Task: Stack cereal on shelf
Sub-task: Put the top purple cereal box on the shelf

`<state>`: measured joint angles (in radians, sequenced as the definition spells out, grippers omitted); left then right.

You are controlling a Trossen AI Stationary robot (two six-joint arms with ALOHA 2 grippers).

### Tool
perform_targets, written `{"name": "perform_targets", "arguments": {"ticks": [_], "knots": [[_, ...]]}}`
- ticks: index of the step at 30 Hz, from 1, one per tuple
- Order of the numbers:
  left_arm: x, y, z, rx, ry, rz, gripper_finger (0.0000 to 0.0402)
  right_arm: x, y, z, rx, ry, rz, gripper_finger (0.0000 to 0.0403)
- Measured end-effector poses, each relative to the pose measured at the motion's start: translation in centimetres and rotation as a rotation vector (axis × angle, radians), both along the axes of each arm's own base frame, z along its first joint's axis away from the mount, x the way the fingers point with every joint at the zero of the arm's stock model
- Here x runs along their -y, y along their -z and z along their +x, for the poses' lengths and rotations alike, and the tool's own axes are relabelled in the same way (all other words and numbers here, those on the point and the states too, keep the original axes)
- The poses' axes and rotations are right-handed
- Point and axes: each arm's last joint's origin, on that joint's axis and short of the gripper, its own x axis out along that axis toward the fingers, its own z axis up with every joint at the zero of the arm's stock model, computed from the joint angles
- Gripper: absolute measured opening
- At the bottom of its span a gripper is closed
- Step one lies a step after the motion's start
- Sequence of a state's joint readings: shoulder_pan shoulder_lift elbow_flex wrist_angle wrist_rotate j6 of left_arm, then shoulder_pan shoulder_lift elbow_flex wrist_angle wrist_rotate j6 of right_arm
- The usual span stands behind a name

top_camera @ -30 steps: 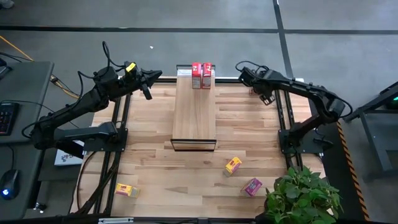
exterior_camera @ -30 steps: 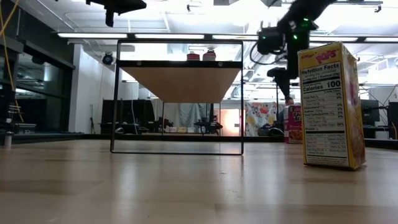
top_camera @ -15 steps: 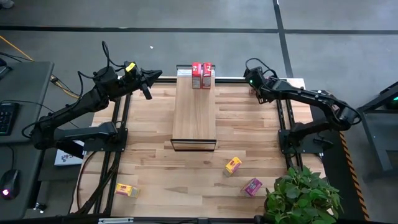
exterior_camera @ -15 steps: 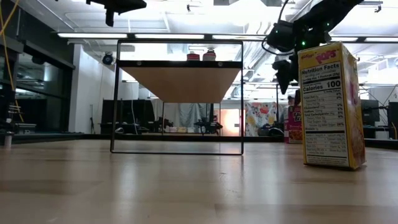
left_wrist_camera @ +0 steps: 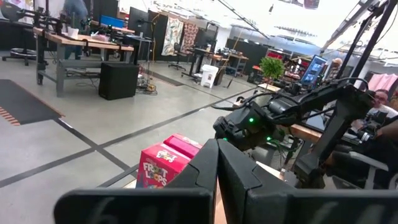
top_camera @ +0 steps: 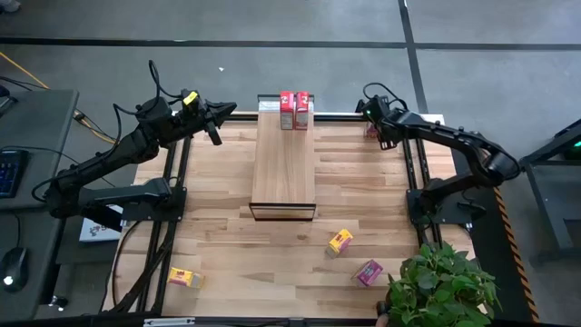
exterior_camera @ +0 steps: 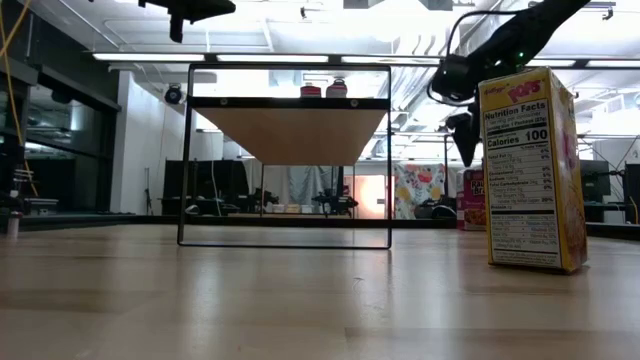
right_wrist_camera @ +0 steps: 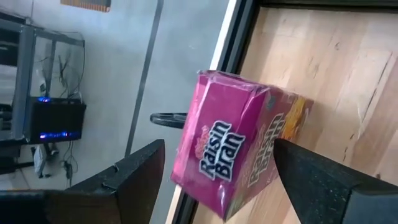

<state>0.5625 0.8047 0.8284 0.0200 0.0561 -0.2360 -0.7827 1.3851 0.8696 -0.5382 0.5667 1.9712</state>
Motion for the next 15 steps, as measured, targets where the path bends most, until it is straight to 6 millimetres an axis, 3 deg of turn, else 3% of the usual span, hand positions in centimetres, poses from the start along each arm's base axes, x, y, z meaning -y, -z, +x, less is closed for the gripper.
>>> {"name": "perform_targets", "arguments": {"ticks": [15], "knots": [[-0.01, 0.01, 0.0, 0.011, -0.003, -0.022, 0.0, 0.98, 0.92, -0.58, -0.029, 0.037, 0.032, 0.0289]]}}
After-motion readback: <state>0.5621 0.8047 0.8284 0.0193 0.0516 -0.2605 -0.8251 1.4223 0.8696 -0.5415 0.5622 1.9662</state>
